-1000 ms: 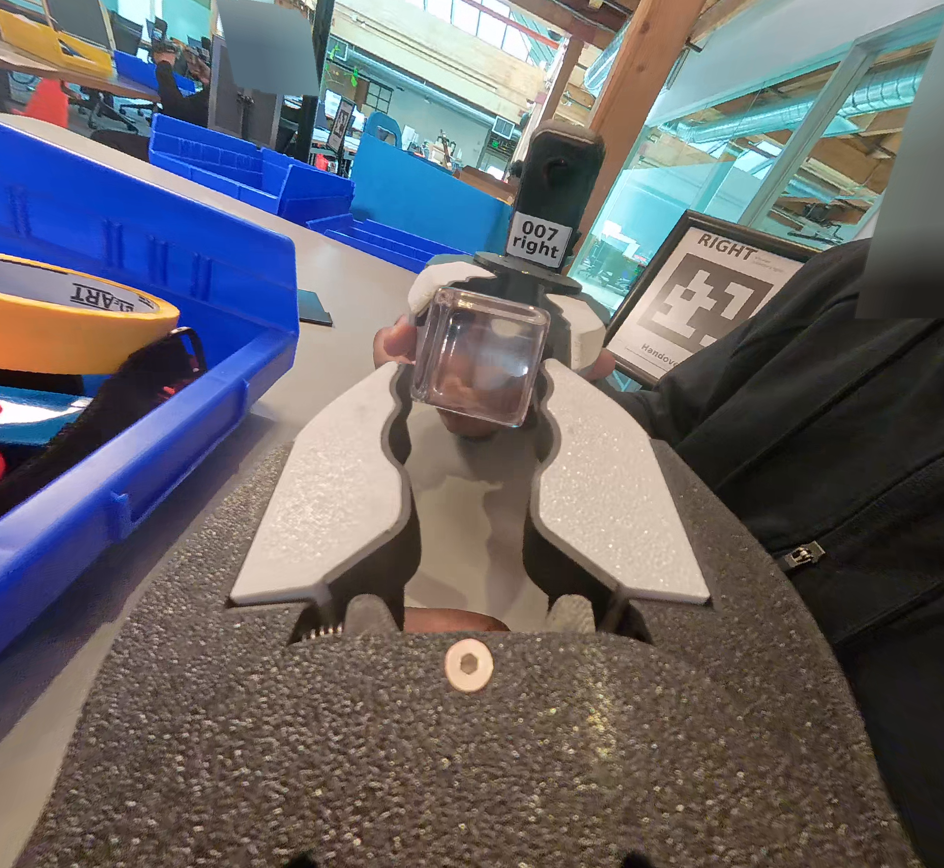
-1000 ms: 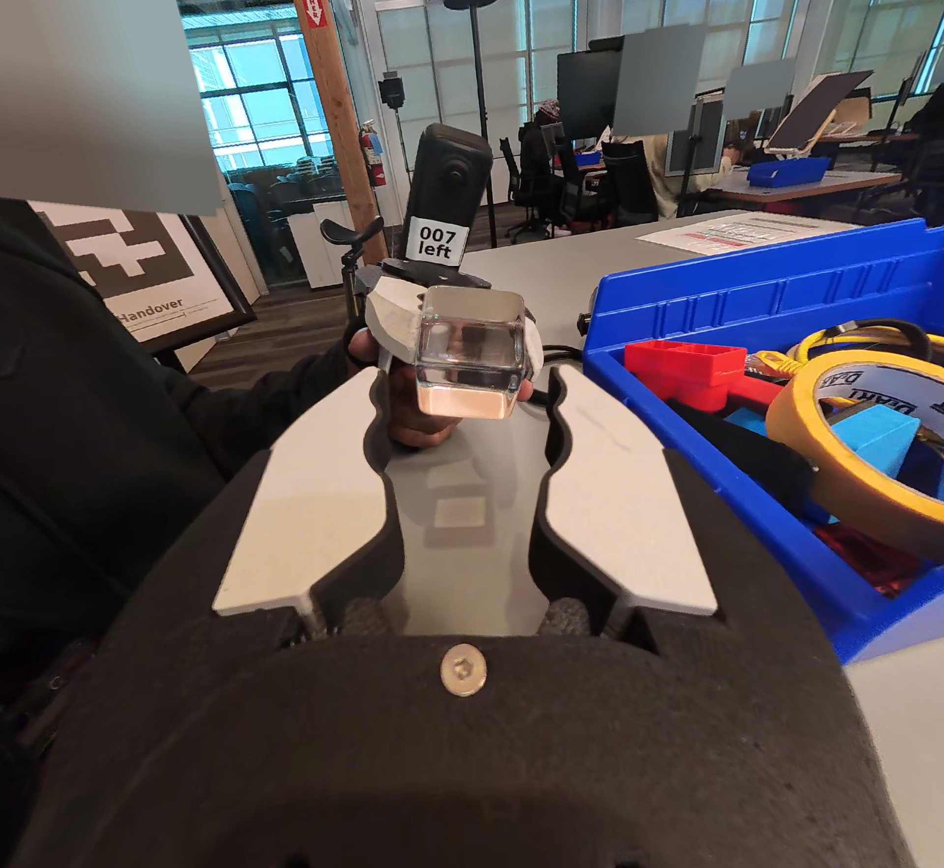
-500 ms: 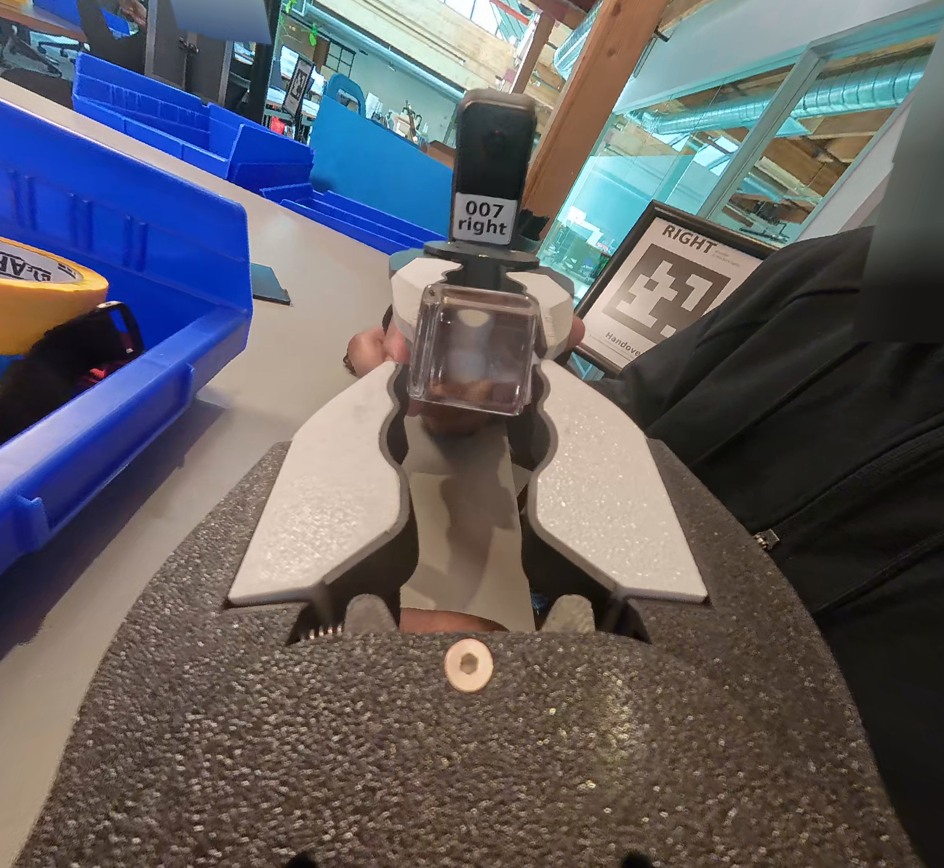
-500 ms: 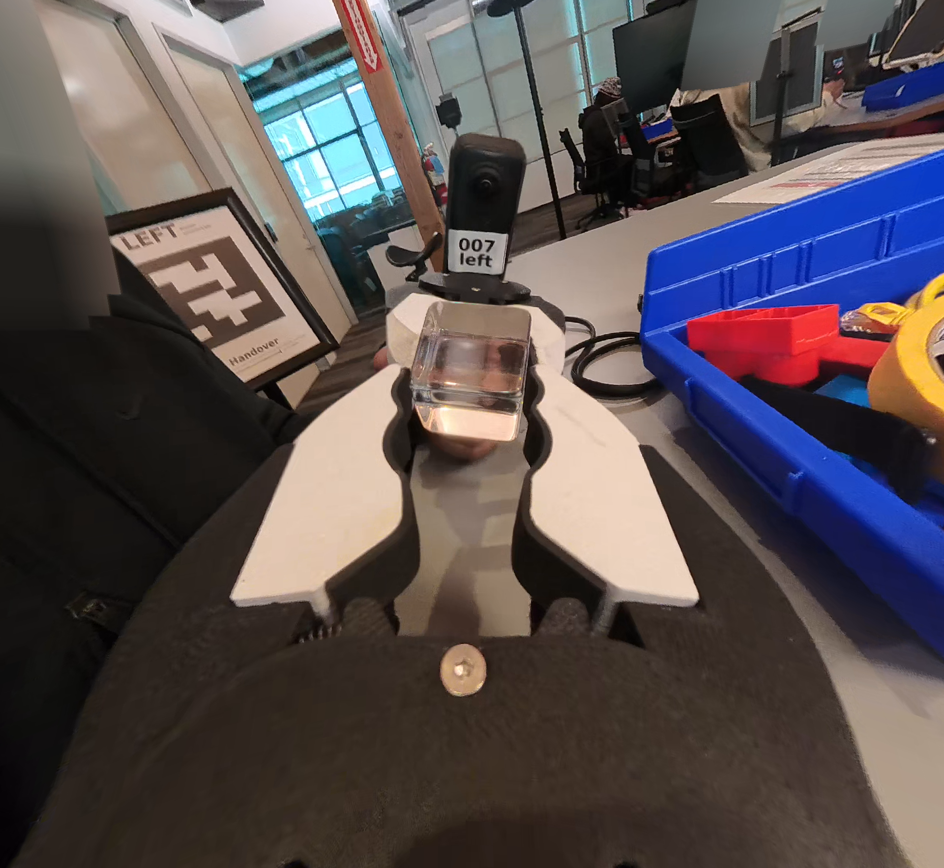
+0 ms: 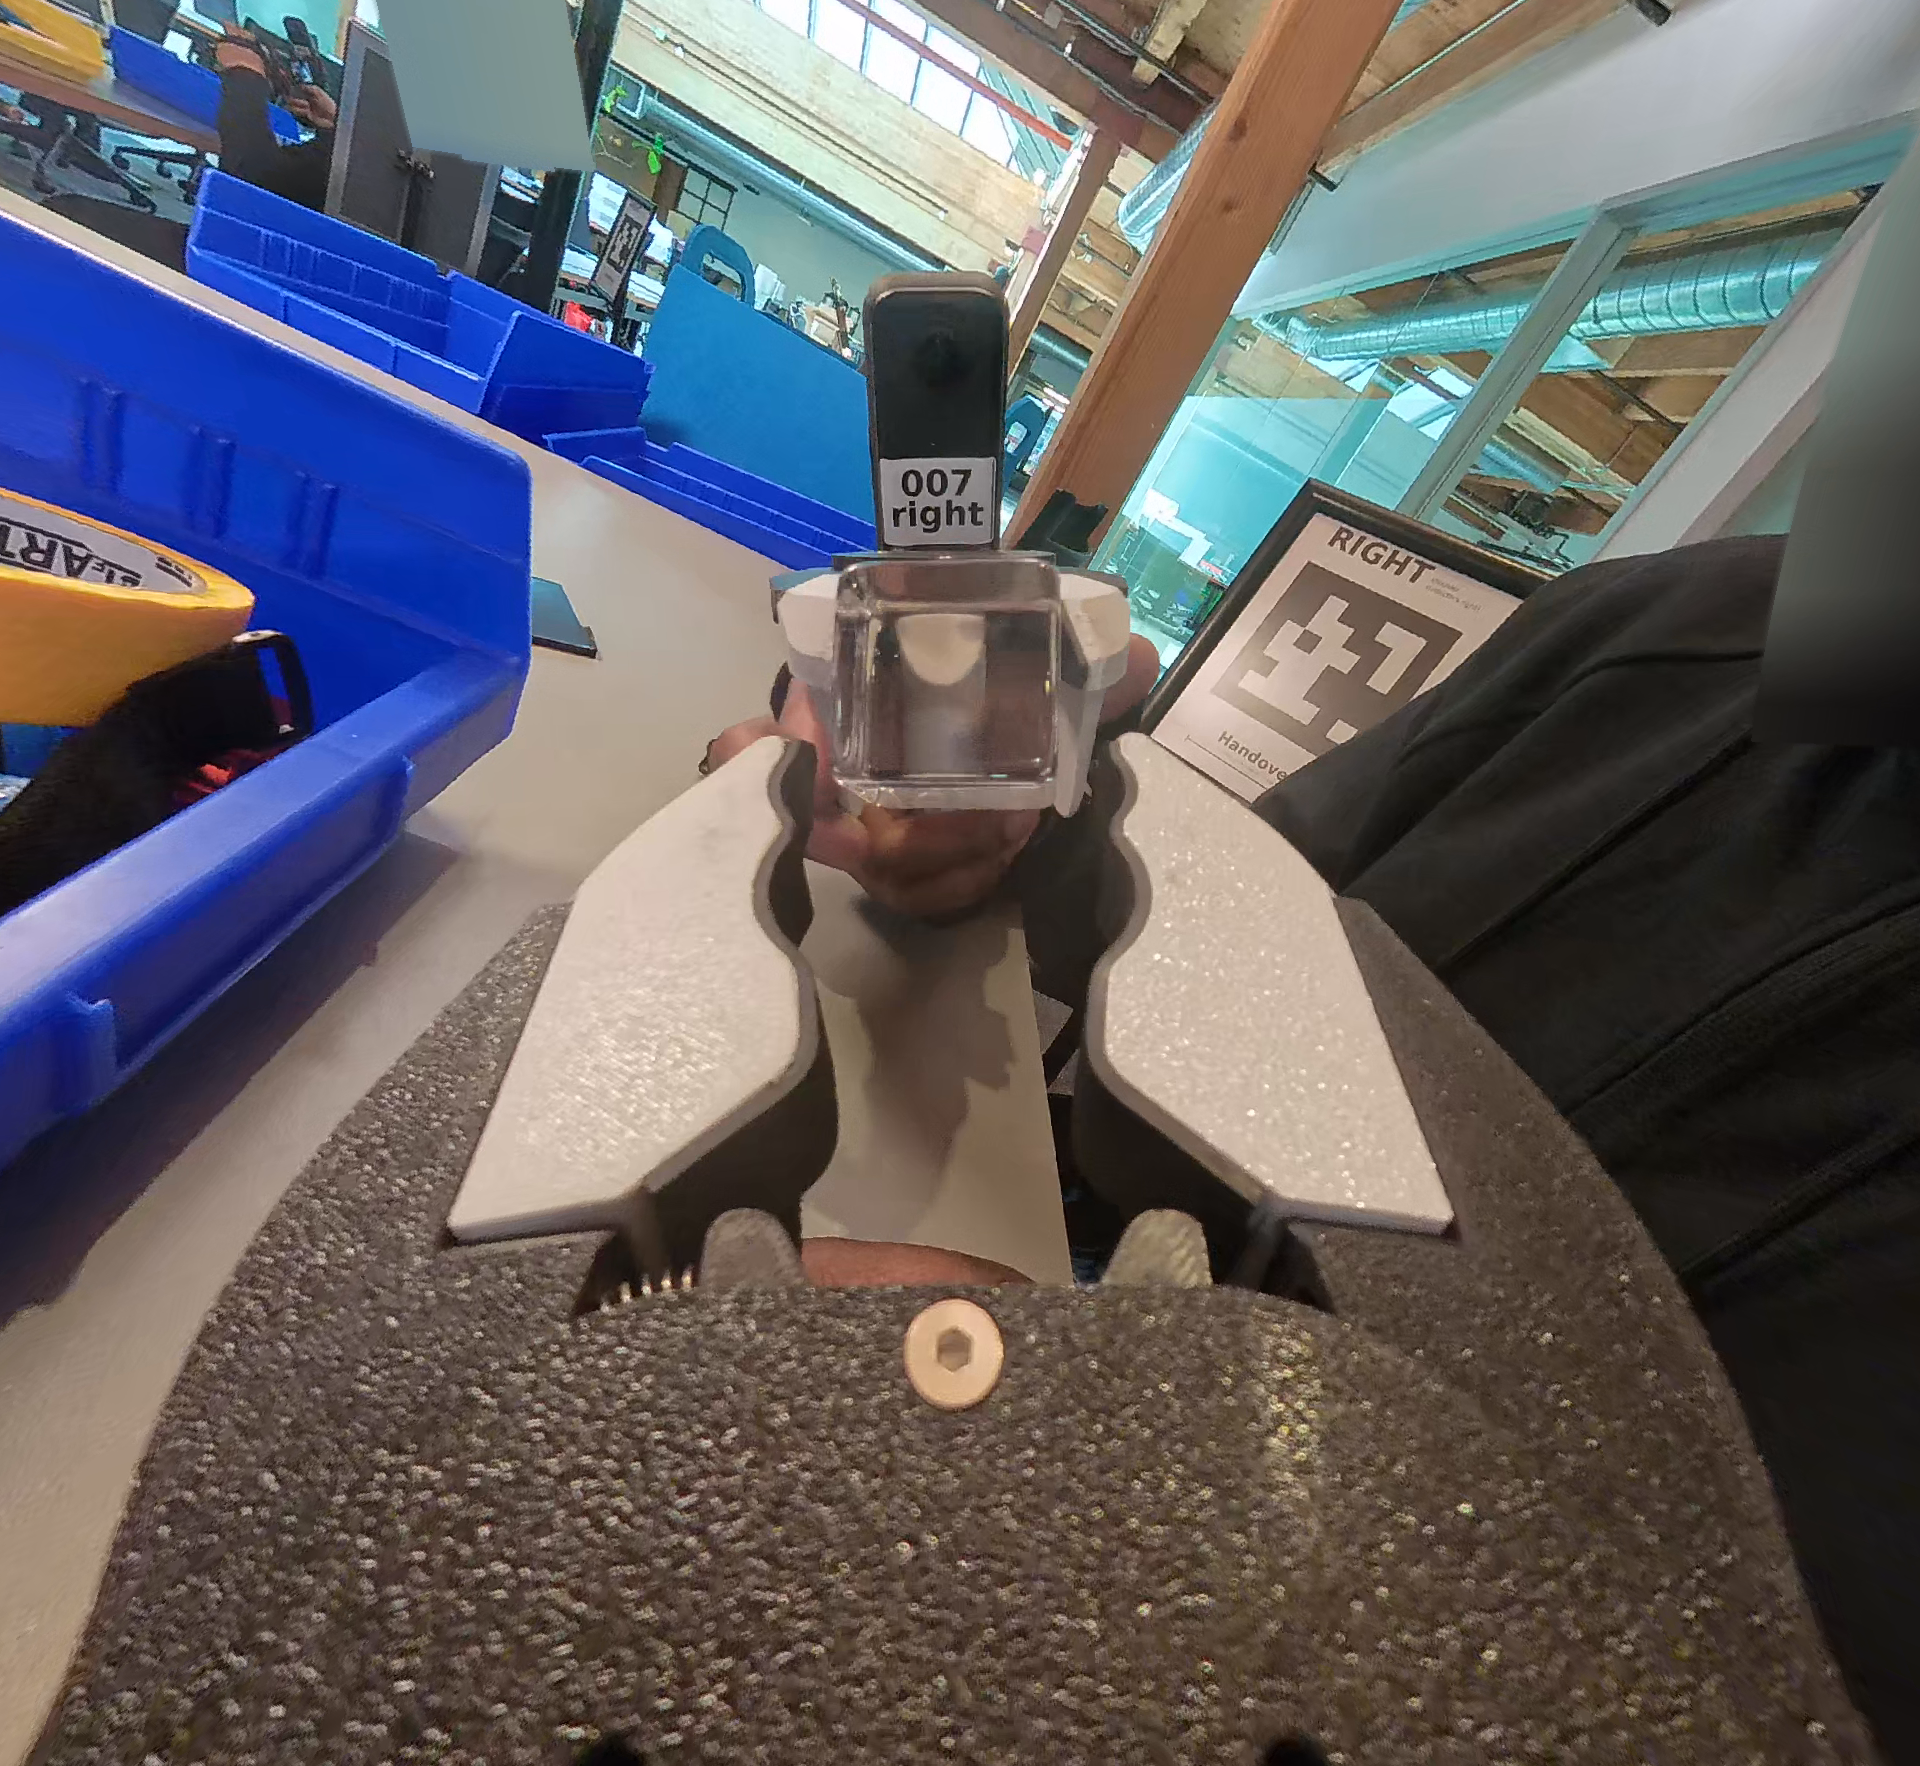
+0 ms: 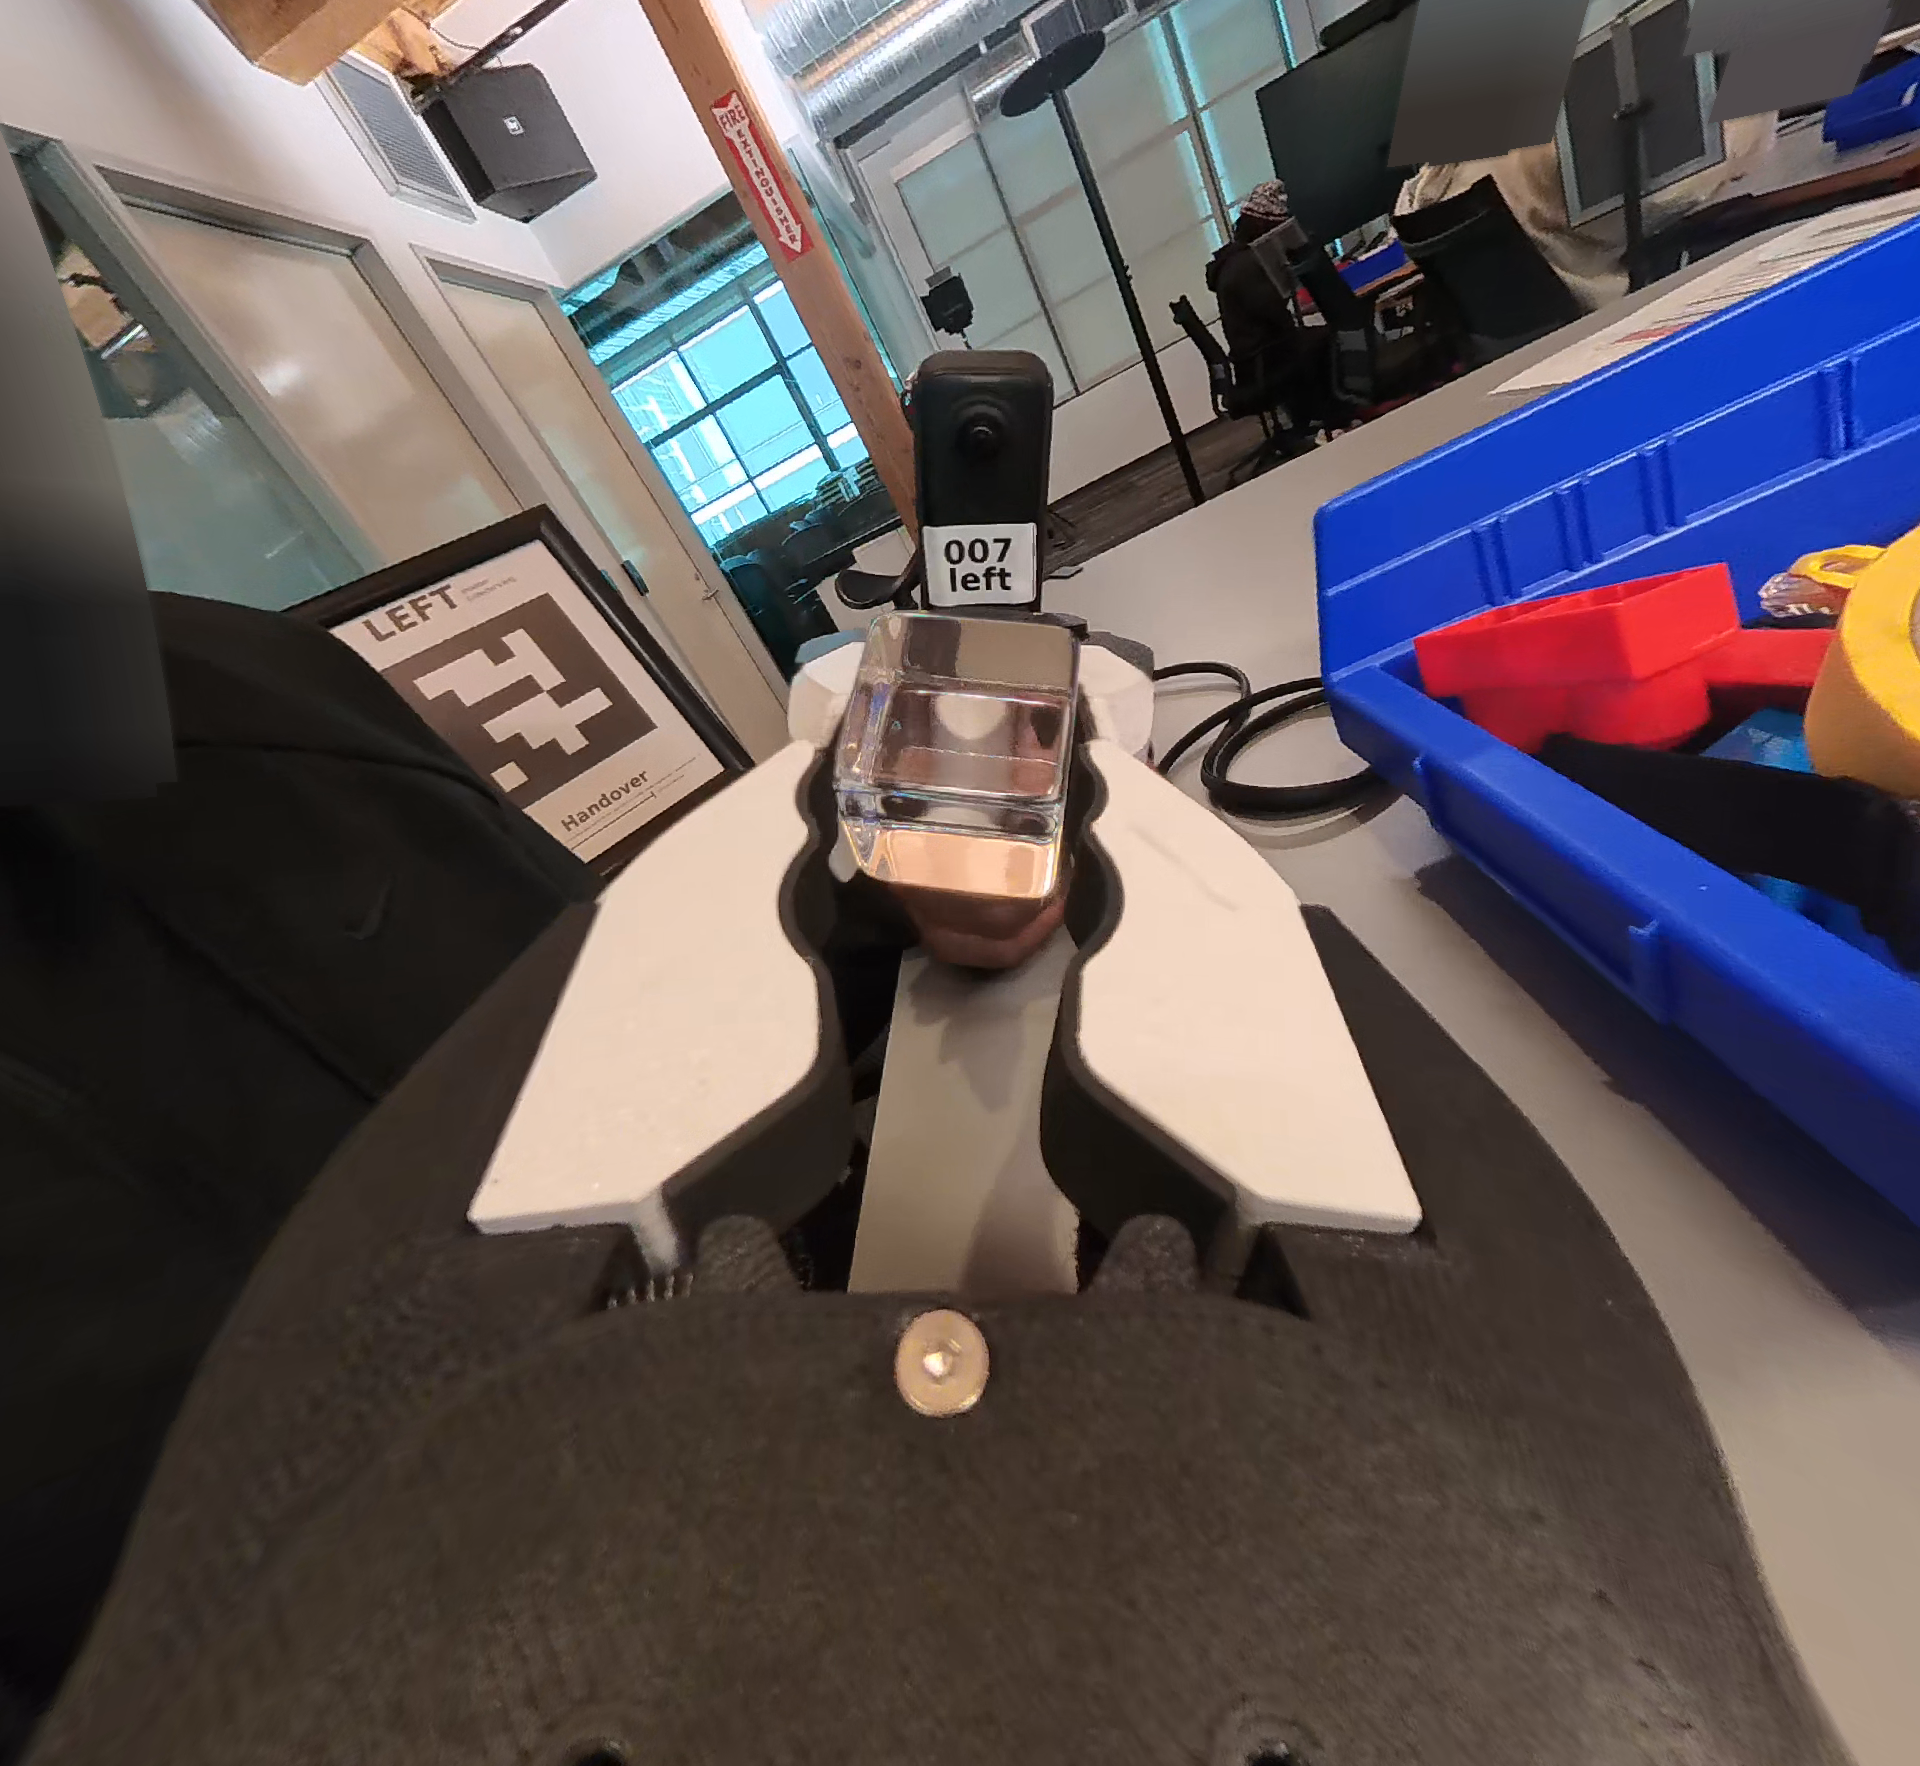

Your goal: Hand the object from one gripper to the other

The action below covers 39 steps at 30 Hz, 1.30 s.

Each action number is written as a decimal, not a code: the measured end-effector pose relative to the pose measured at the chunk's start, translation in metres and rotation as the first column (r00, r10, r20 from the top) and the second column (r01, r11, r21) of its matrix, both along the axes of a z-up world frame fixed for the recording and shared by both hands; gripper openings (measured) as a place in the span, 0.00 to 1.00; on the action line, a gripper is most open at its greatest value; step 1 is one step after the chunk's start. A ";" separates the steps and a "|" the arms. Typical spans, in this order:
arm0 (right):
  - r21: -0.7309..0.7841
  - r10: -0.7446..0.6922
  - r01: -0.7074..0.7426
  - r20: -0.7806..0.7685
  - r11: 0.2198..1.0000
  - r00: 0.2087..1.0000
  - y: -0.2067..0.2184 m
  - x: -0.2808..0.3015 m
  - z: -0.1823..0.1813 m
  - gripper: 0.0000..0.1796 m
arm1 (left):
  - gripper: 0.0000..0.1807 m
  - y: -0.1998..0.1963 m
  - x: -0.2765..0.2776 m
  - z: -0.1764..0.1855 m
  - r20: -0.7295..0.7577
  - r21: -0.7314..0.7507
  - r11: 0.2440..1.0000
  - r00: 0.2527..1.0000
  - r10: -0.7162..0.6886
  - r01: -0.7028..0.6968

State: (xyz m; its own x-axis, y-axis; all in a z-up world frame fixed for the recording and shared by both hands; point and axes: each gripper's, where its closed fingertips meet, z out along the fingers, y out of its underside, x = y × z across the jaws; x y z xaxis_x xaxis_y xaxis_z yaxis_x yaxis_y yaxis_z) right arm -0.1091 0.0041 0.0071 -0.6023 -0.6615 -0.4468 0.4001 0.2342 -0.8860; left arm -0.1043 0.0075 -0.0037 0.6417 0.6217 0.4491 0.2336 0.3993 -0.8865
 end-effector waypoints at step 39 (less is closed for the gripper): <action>-0.385 -0.569 0.420 -0.588 0.822 0.575 -0.028 -0.029 -0.018 0.25 | 0.23 -0.017 -0.026 0.006 0.100 0.308 0.943 0.990 0.104 -0.130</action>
State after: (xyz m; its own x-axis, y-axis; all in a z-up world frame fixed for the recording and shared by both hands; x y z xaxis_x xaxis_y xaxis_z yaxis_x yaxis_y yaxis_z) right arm -0.1381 -0.0242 -0.0114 -0.9381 -0.1893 0.2901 -0.2931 -0.0124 -0.9560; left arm -0.1303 -0.0099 0.0018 0.5264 0.5097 0.6806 0.2346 0.6823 -0.6924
